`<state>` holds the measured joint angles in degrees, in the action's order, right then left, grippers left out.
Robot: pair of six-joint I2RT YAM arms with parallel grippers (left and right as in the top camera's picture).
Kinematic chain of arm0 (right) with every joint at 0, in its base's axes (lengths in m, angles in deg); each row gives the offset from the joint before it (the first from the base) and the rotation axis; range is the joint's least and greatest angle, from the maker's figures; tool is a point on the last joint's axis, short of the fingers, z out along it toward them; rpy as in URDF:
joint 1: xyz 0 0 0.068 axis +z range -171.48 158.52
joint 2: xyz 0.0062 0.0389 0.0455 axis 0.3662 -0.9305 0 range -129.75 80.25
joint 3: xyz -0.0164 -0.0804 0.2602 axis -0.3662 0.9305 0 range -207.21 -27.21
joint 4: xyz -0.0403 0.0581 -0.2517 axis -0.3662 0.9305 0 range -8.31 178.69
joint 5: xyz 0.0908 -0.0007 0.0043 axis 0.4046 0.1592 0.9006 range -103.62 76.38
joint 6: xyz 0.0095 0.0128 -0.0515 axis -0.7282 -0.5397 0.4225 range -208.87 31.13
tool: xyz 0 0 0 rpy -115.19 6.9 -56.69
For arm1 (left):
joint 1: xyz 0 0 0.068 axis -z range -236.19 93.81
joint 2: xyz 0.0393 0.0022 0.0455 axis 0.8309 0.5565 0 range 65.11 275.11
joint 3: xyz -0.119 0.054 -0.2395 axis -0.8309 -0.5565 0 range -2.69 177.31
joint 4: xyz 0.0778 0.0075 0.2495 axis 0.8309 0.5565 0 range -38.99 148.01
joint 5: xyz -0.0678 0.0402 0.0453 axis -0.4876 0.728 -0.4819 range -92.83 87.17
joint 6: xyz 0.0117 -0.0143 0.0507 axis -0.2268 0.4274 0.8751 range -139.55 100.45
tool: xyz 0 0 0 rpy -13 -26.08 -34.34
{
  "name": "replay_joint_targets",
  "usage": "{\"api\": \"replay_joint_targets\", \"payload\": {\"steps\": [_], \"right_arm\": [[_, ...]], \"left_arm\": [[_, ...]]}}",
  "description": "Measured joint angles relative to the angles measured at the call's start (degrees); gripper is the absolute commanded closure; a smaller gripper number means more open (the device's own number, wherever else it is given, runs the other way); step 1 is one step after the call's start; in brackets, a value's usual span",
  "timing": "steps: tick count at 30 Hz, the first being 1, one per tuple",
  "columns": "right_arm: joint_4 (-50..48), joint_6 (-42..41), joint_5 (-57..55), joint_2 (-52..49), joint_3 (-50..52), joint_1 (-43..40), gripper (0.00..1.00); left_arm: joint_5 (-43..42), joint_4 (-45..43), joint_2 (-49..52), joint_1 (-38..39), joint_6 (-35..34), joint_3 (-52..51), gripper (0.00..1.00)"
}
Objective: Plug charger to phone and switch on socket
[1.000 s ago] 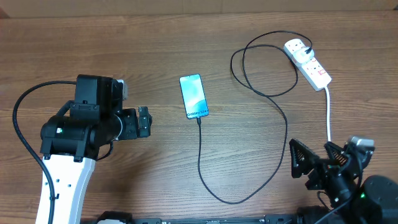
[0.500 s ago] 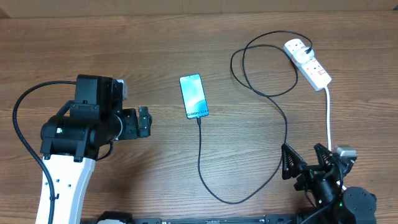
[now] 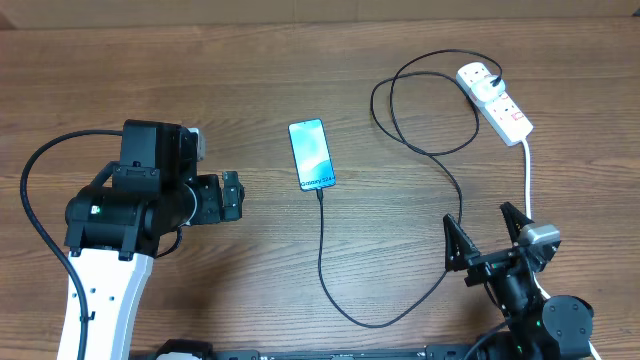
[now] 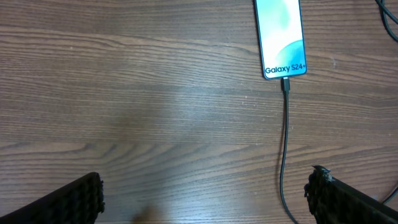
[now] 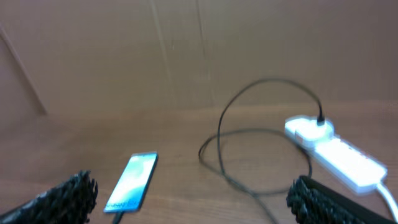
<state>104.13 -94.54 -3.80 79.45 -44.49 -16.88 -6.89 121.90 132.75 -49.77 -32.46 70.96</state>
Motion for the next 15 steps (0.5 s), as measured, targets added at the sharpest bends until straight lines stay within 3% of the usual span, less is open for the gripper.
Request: {"api": "replay_joint_targets", "payload": {"steps": [15], "right_arm": [[-21.35,2.97,-1.38,0.02,12.52,0.0,0.0]], "left_arm": [[0.0,0.0,0.0,0.0,0.0,0.0,0.0]]}}
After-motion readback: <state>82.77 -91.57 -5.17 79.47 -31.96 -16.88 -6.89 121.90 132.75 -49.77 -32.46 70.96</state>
